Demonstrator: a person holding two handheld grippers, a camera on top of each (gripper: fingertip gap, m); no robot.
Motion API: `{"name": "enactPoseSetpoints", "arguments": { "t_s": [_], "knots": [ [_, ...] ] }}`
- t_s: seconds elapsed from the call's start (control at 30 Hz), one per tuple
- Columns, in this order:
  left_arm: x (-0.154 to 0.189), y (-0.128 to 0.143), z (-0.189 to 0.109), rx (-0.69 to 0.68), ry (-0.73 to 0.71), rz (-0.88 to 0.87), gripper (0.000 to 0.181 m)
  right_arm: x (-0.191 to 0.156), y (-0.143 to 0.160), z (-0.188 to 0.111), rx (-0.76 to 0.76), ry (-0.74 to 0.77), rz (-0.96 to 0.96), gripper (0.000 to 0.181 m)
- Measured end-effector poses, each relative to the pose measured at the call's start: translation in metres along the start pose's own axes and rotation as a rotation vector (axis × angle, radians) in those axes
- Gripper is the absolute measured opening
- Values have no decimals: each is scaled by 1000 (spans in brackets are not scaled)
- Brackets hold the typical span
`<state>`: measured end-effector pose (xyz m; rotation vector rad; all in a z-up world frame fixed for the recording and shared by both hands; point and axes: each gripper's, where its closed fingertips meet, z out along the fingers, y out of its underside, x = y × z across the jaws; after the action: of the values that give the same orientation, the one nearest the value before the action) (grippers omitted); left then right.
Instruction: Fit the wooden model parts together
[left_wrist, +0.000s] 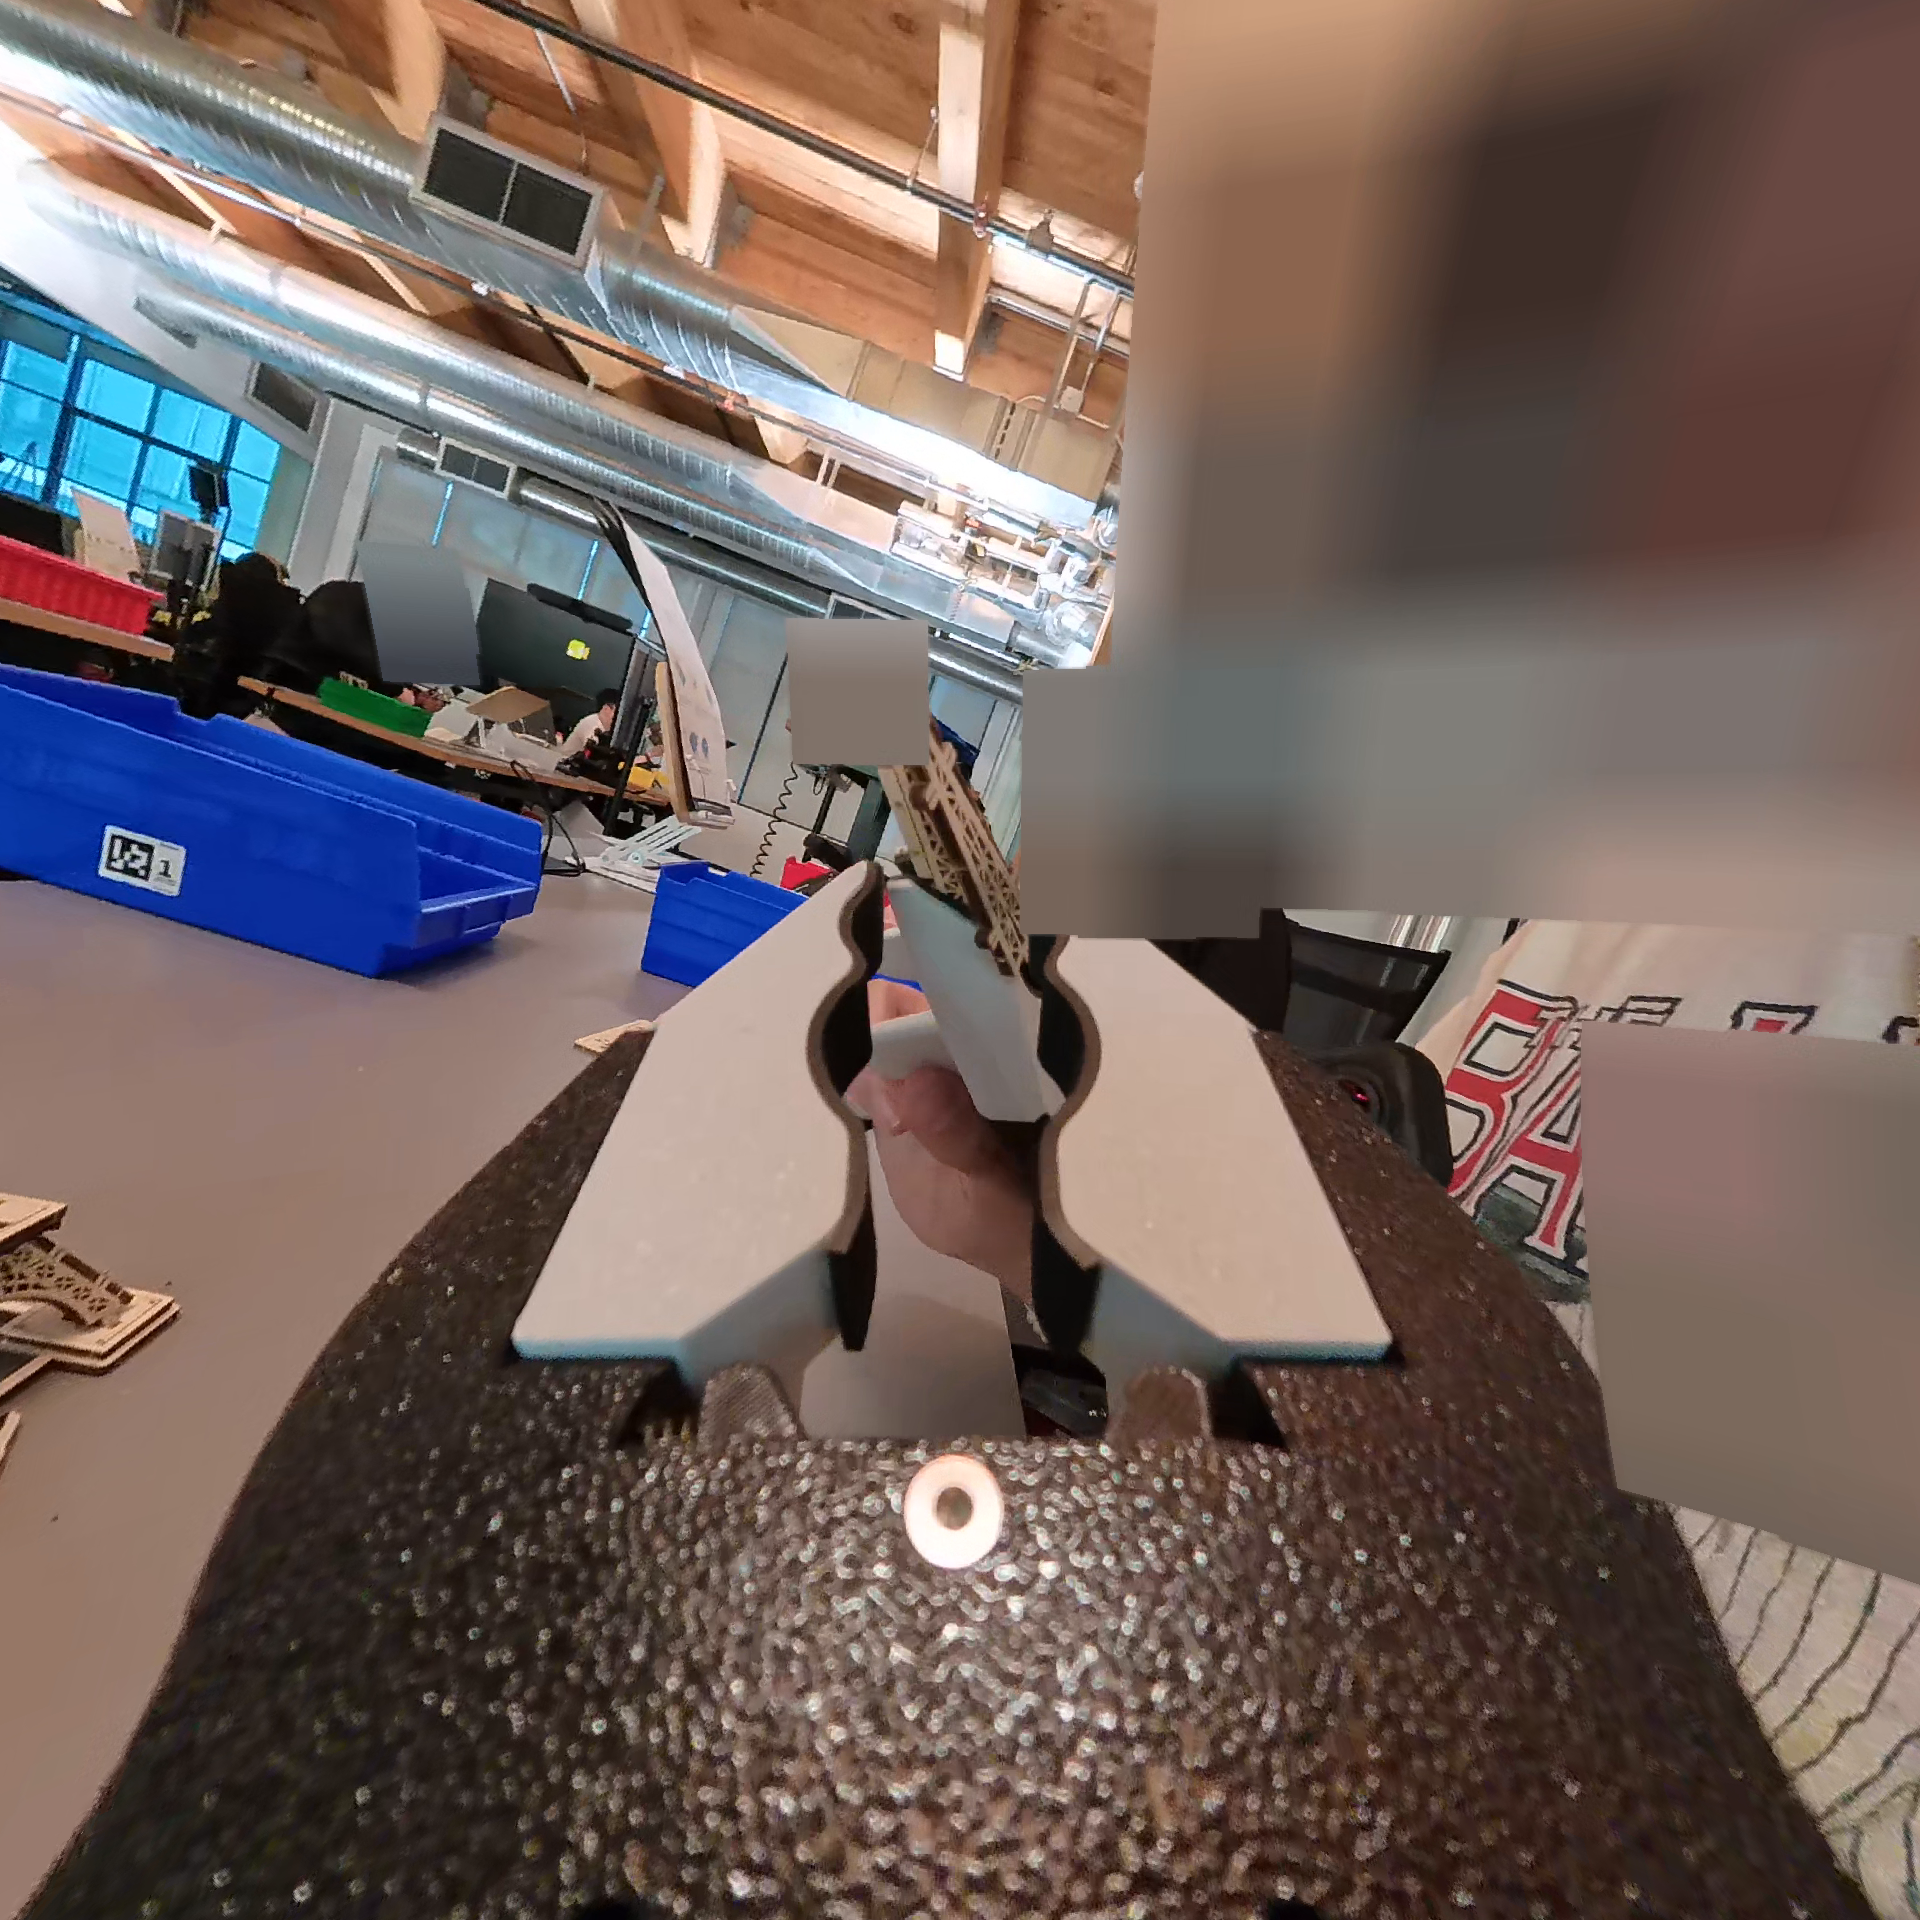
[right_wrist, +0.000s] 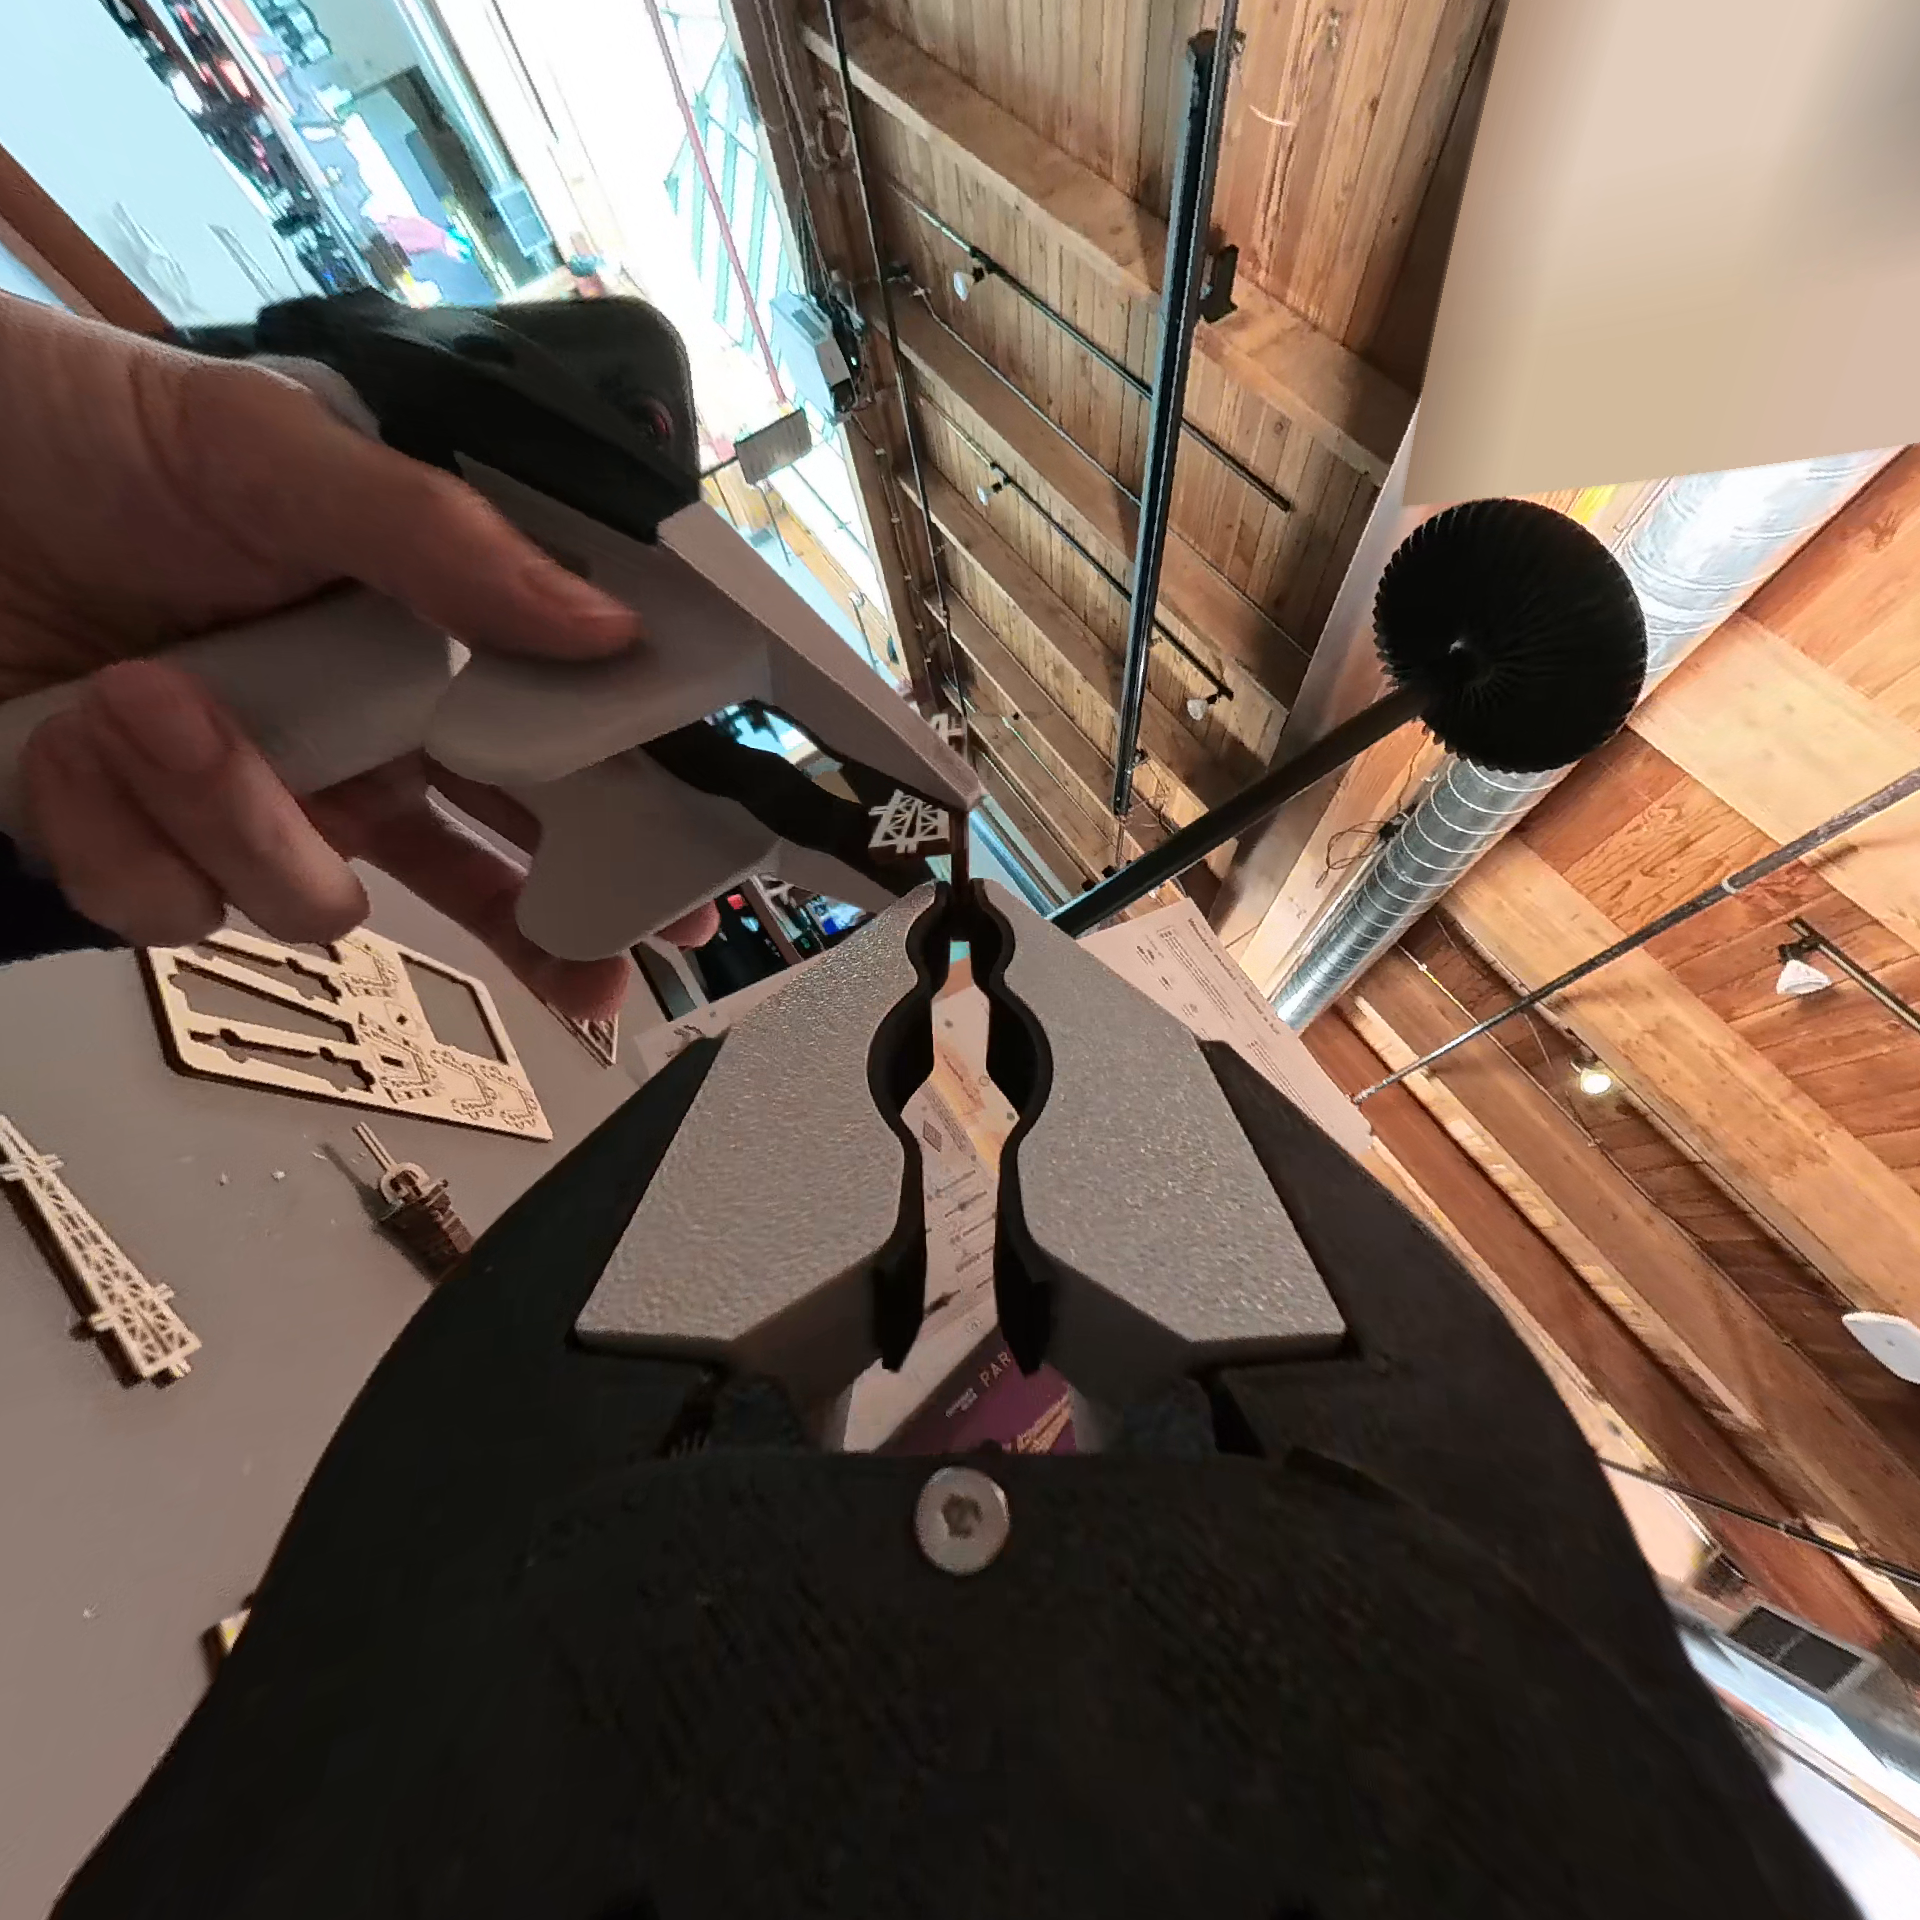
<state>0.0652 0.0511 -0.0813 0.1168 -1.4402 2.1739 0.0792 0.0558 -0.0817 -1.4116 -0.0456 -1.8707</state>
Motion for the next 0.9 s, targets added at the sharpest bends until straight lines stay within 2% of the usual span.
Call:
{"name": "enactPoseSetpoints", "arguments": {
  "t_s": [0.53,0.63,0.9],
  "knots": [
    [-3,2,-3,-17,-21,76,19,-6,5,-1,-2,-15,-116,0],
    [-6,2,-3,-5,-27,68,20,-7,7,0,-19,-17,-85,0],
    [6,2,-13,-15,78,57,29,-12,-1,1,-1,-31,-100,0]
  ]
}}
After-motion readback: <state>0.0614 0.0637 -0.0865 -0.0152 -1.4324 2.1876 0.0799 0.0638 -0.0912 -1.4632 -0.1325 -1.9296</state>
